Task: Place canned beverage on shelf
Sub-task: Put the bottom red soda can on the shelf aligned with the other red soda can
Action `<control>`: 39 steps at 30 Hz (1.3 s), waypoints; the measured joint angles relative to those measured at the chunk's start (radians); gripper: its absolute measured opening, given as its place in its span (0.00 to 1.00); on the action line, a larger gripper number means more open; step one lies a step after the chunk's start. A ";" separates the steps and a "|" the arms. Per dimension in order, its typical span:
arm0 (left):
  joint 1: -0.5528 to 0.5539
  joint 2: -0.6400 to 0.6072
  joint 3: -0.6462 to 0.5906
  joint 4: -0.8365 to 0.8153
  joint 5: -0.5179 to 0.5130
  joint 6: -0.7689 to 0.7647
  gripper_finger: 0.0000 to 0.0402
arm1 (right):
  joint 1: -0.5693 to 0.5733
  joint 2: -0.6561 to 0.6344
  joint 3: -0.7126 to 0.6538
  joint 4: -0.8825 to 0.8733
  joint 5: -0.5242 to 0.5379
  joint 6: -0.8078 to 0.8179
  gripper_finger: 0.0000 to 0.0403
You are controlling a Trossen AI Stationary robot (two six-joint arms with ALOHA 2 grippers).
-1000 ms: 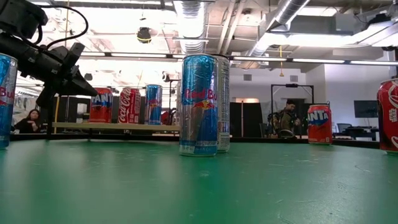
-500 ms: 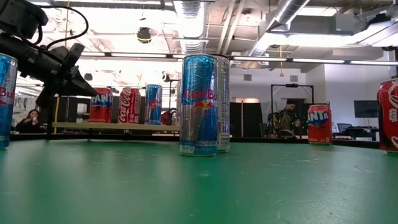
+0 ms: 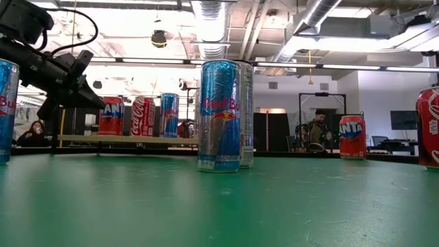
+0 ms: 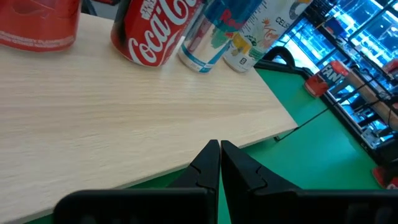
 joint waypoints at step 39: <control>0.000 0.000 0.000 -0.008 0.005 0.015 0.00 | -0.024 0.002 -0.002 0.000 0.003 -0.008 0.81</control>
